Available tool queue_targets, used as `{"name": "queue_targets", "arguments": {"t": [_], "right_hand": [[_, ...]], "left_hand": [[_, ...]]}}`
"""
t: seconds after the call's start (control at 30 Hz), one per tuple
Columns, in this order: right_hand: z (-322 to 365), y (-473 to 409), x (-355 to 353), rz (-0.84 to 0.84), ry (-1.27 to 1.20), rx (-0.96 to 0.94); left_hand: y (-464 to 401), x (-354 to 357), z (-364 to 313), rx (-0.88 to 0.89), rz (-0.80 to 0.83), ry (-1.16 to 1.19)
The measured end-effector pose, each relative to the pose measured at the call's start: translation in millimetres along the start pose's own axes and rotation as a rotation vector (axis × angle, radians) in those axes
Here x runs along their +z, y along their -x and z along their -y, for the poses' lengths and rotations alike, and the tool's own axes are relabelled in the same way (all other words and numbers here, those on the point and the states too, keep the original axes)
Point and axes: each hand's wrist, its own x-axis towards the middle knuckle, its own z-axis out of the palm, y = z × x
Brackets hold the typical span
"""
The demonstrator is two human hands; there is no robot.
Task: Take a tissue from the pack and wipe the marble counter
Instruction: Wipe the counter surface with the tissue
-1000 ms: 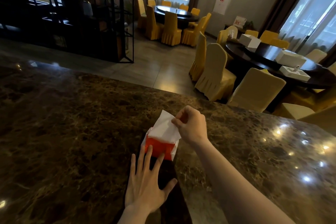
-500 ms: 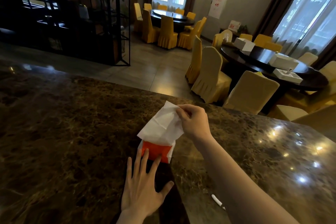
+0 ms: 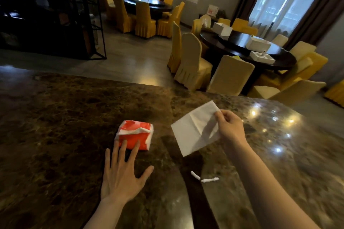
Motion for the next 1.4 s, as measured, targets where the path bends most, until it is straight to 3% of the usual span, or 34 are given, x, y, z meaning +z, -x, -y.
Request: {"name": "queue_targets", "arguments": {"t": [0.13, 0.27, 0.4, 0.53, 0.6, 0.77, 0.9, 1.0, 1.2, 1.4], "right_hand": [[-30.3, 13.5, -51.8, -0.151, -0.024, 0.063], [-50.7, 33.4, -78.4, -0.187, 0.064, -0.135], [-70.4, 64.1, -61.8, -0.077, 0.195, -0.383], [-94.4, 95.6, -33.0, 0.304, 0.329, -0.391], [-108.1, 106.2, -29.0, 0.401, 0.437, -0.398], [-136.0, 103.0, -26.7, 0.459, 0.852, -0.458], [-150.3, 102.6, -7.3, 0.548, 0.988, -0.521], [-161.7, 97.3, -6.1, 0.448, 1.006, -0.515], [-167.2, 70.5, -36.4, 0.255, 1.045, -0.273], [-157.0, 102.9, 10.6, 0.515, 0.972, -0.595]], "left_hand": [[2.1, -2.0, -1.5, 0.044, -0.058, -0.008], [10.4, -8.5, -4.8, 0.115, -0.111, -0.026], [18.7, -20.2, -33.5, 0.132, -0.089, 0.053], [32.8, -7.2, -68.3, 0.175, 0.087, 0.073], [40.8, 4.0, -71.9, 0.175, 0.161, 0.035], [46.4, 10.7, -71.1, 0.164, 0.174, -0.026], [44.8, 10.0, -70.6, 0.174, 0.212, -0.035], [45.2, 9.1, -69.7, 0.178, 0.210, -0.018], [45.4, 10.1, -69.2, 0.175, 0.197, 0.011], [44.5, 7.6, -70.1, 0.180, 0.215, -0.016]]}}
